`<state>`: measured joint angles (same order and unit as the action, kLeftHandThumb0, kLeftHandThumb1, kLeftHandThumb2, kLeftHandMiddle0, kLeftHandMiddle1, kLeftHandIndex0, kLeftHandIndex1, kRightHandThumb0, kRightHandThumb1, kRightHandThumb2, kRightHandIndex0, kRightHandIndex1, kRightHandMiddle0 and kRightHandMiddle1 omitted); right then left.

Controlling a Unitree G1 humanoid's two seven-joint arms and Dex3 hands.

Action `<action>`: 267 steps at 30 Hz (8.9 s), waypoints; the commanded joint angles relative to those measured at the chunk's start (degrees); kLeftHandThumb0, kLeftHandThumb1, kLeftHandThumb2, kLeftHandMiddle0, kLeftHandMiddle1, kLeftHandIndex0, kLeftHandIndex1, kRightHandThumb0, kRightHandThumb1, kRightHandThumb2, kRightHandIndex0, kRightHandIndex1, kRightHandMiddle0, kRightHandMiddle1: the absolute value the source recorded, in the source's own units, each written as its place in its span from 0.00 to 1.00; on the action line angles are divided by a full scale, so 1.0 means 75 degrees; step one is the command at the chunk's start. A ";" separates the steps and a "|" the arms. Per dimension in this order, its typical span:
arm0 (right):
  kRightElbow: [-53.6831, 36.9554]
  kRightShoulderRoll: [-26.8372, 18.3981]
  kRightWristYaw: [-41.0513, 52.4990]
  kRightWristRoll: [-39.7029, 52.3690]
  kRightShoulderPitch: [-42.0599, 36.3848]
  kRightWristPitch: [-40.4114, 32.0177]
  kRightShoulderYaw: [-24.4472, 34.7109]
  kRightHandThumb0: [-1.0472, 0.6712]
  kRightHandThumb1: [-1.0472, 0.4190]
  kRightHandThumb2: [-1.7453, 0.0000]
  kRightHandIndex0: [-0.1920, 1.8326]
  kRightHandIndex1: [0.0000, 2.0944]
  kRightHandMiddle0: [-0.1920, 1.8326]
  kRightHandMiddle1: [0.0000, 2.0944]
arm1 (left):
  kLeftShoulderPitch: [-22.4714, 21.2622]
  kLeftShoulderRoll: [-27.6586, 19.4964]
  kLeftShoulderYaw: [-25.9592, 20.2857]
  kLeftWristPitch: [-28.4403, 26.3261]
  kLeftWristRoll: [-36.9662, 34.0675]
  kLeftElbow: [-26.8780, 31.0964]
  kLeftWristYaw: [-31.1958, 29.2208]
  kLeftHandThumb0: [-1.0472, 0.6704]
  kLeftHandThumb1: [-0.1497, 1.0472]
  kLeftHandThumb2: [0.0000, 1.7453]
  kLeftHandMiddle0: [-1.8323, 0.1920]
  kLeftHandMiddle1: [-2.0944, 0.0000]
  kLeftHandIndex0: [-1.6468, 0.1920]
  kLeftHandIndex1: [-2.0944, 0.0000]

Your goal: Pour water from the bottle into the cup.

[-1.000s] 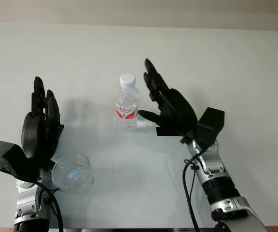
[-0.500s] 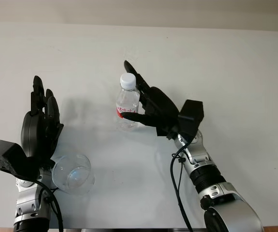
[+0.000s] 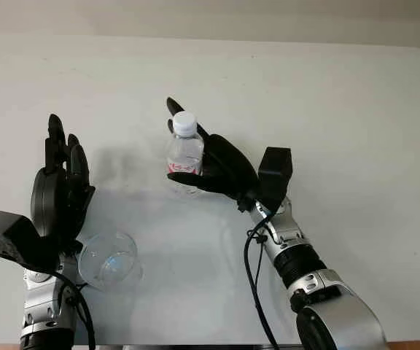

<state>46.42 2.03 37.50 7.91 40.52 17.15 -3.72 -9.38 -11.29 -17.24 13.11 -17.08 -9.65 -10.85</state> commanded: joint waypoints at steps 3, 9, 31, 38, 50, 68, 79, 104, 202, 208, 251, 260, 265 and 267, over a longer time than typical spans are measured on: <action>-0.0130 0.0016 0.0026 -0.0036 0.0196 -0.0360 -0.0036 0.23 0.16 0.97 0.05 0.35 0.04 0.38 | 0.0083 0.0013 -0.0062 0.0076 -0.0001 0.0025 0.0005 0.18 1.00 0.30 1.00 0.99 0.99 0.98; 0.0042 -0.0132 0.0031 -0.0367 0.0282 0.0024 -0.0173 0.32 0.14 0.96 0.33 0.99 0.23 0.99 | 0.0037 0.0011 -0.0084 0.0090 0.0002 -0.0055 0.0014 0.18 1.00 0.30 1.00 0.98 0.99 0.98; -0.0406 -0.0583 -0.1119 -0.1529 0.0118 0.1126 -0.0693 0.35 0.00 0.76 1.00 1.00 1.00 1.00 | -0.0193 -0.0083 -0.0094 0.0085 0.0049 -0.0236 -0.0010 0.17 1.00 0.31 1.00 1.00 1.00 0.99; -0.0558 -0.0777 -0.2504 -0.2206 0.0415 0.2259 -0.0681 0.39 0.00 0.71 1.00 1.00 1.00 1.00 | -0.0236 -0.0098 -0.0120 0.0048 0.0000 -0.0277 -0.0033 0.17 1.00 0.30 1.00 0.99 1.00 0.99; -0.0973 -0.1179 -0.5490 -0.5421 0.1055 0.4021 -0.1787 0.39 0.00 0.82 0.91 1.00 0.81 1.00 | -0.0338 -0.0083 -0.0116 0.0146 0.0022 -0.0381 -0.0093 0.17 1.00 0.30 1.00 0.98 1.00 0.99; -0.0744 -0.1462 -0.9105 -0.8467 0.1959 0.4112 -0.3547 0.31 0.00 0.84 0.89 1.00 0.79 1.00 | -0.0432 -0.0135 -0.0220 0.0139 0.0015 -0.0786 -0.0050 0.18 1.00 0.29 1.00 1.00 1.00 1.00; -0.0621 -0.1903 -1.1162 -0.9679 0.2642 0.3871 -0.4342 0.28 0.00 0.86 0.90 0.95 0.76 0.98 | -0.0496 -0.0080 -0.0220 0.0174 0.0053 -0.0918 -0.0043 0.18 1.00 0.28 1.00 0.99 1.00 0.99; -0.1285 -0.2487 -1.2669 -1.0834 0.3371 0.3605 -0.5485 0.22 0.00 0.89 0.91 0.88 0.57 0.85 | -0.0549 -0.0039 -0.0136 0.0309 0.0108 -0.1005 -0.0054 0.18 1.00 0.30 1.00 1.00 1.00 1.00; -0.5550 -0.1418 -0.3020 0.0431 -0.2868 -0.3637 0.0957 0.34 0.00 0.75 0.93 1.00 0.79 1.00 | -0.0522 -0.0027 -0.0210 0.0308 -0.0093 -0.1272 -0.0319 0.17 1.00 0.32 1.00 1.00 1.00 1.00; -0.5489 -0.1506 -0.2973 0.0272 -0.2877 -0.3571 0.0902 0.34 0.00 0.76 0.90 1.00 0.75 1.00 | -0.0510 -0.0020 -0.0218 0.0307 -0.0126 -0.1281 -0.0363 0.17 1.00 0.31 1.00 1.00 1.00 1.00; -0.4274 -0.2201 -0.1863 -0.0056 -0.3723 -0.0396 0.1163 0.12 0.11 0.97 0.00 0.00 0.00 0.00 | -0.0552 -0.0063 -0.0221 0.0175 -0.0130 -0.1197 -0.0398 0.17 1.00 0.31 1.00 1.00 1.00 1.00; -0.3982 -0.2297 -0.1774 -0.0077 -0.3673 0.0422 0.1220 0.11 0.10 0.97 0.00 0.00 0.00 0.00 | -0.0567 -0.0046 -0.0238 0.0204 -0.0152 -0.1240 -0.0408 0.18 1.00 0.31 1.00 1.00 1.00 1.00; -0.4068 -0.2348 -0.1691 0.0015 -0.3710 0.0621 0.1246 0.11 0.10 0.97 0.00 0.00 0.00 0.00 | -0.0578 -0.0064 -0.0250 0.0205 -0.0180 -0.1279 -0.0457 0.18 1.00 0.31 1.00 1.00 1.00 1.00; -0.4090 -0.2355 -0.1647 0.0075 -0.3758 0.0732 0.1279 0.10 0.10 0.97 0.00 0.00 0.00 0.00 | -0.0581 -0.0069 -0.0255 0.0238 -0.0137 -0.1298 -0.0420 0.18 1.00 0.31 1.00 1.00 1.00 1.00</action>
<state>16.13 -14.85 24.85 7.92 13.09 21.54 5.28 -14.91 -12.01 -19.01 14.71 -18.20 -18.21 -14.06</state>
